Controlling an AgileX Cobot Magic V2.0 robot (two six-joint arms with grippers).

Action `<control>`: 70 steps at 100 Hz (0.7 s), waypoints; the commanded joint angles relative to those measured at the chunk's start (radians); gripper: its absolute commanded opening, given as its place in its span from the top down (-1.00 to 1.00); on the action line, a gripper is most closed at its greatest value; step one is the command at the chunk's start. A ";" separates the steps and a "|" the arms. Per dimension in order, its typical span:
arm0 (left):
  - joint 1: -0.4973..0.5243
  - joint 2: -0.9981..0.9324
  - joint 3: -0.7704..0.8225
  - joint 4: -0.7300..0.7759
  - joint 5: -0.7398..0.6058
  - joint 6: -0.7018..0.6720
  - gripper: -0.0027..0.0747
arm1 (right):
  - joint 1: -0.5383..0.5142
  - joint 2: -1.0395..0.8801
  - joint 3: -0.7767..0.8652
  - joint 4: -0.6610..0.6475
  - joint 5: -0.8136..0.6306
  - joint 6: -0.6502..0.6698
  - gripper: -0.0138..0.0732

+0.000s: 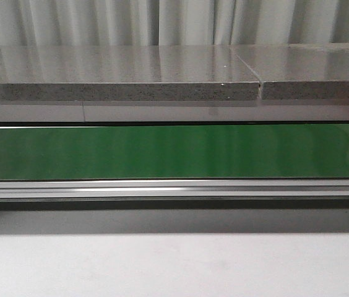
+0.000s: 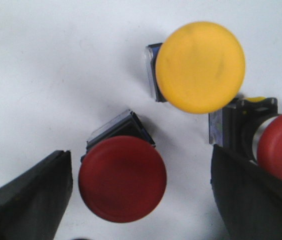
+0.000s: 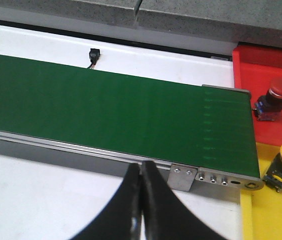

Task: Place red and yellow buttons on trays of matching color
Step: 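Move the left gripper back to the pile over a red button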

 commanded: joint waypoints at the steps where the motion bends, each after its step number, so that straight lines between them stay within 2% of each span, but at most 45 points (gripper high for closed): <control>1: 0.001 -0.049 -0.029 -0.004 -0.039 -0.012 -0.48 | 0.000 0.005 -0.023 -0.002 -0.070 -0.010 0.84; 12: 0.001 -0.049 -0.029 -0.004 -0.042 -0.012 -0.46 | 0.000 0.005 -0.023 -0.002 -0.070 -0.010 0.84; 19: 0.001 -0.049 -0.029 -0.004 -0.042 -0.012 -0.37 | 0.000 0.005 -0.023 -0.002 -0.070 -0.010 0.84; 42: 0.001 -0.049 -0.029 -0.004 -0.043 -0.012 0.23 | 0.000 0.005 -0.023 -0.002 -0.070 -0.010 0.84; 53: 0.001 -0.049 -0.029 -0.004 -0.043 -0.012 0.31 | 0.000 0.005 -0.023 -0.002 -0.070 -0.010 0.84; 70: 0.001 -0.050 -0.029 -0.004 -0.038 -0.012 0.31 | 0.000 0.005 -0.023 -0.002 -0.070 -0.010 0.84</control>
